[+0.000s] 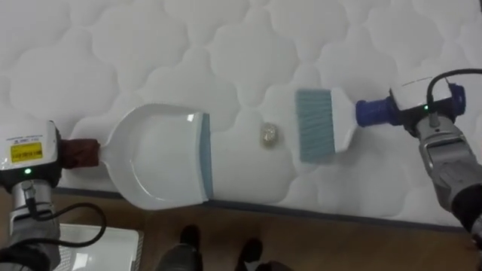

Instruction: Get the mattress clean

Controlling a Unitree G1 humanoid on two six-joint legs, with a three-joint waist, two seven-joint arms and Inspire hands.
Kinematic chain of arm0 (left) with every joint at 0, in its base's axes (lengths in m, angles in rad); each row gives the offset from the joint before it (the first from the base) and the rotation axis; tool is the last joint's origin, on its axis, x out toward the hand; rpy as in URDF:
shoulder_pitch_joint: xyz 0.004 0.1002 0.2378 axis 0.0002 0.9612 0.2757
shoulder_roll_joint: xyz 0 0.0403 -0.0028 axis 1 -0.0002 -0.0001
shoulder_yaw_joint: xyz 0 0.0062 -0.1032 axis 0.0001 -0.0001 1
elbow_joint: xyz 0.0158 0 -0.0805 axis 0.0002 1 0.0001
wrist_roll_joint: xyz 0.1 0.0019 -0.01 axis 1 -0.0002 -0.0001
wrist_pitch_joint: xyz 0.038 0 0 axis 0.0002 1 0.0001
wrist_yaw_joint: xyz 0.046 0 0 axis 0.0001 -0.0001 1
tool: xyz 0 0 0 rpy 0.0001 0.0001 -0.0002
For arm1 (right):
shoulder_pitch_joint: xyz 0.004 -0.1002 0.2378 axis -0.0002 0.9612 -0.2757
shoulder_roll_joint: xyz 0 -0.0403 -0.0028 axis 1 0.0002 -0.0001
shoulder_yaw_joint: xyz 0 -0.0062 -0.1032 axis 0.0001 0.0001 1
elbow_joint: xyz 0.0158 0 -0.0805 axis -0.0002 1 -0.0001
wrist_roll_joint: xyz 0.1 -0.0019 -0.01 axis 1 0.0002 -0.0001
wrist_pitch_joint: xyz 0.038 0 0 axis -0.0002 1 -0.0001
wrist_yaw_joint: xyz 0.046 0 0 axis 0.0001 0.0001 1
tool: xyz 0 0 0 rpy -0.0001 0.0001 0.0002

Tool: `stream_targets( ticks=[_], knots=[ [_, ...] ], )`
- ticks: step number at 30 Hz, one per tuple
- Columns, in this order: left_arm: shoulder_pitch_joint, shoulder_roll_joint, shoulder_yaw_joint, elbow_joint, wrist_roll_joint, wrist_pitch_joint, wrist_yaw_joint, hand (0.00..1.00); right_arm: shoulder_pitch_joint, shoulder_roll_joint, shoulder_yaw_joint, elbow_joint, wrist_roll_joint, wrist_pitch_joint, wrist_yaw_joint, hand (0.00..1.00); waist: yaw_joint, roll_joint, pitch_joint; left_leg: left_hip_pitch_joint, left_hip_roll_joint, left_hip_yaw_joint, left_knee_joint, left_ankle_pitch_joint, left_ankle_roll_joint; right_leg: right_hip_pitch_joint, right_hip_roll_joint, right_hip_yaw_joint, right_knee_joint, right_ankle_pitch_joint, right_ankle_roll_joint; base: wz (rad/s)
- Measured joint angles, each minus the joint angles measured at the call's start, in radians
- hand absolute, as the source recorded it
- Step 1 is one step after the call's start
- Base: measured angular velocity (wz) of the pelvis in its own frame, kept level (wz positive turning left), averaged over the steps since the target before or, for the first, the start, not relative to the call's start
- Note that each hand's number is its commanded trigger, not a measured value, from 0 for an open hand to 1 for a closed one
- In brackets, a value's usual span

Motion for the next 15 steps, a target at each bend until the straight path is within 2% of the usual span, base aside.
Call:
stream_targets(
  ticks=[6, 15],
  knots=[
    [0.003, 0.003, -0.028, -0.01, -0.039, 0.002, -0.044, 1.0, 0.051, -0.004, -0.003, -0.093, -0.013, 0.04, 0.051, 1.0, -0.001, 0.003, -0.0012, 0.006, 0.009, -0.023, 0.001, -0.005, -0.008, 0.036, 0.013, -0.038, -0.039, 0.006, -0.004, 0.08],
    [0.021, 0.002, -0.085, -0.03, -0.118, 0.005, -0.089, 1.0, 0.135, -0.004, -0.001, -0.114, -0.017, 0.042, 0.116, 1.0, 0.002, 0.019, -0.0017, 0.041, 0.011, -0.02, -0.008, -0.005, -0.009, 0.074, 0.017, -0.046, -0.058, 0.013, -0.003, 0.0]
  ],
)
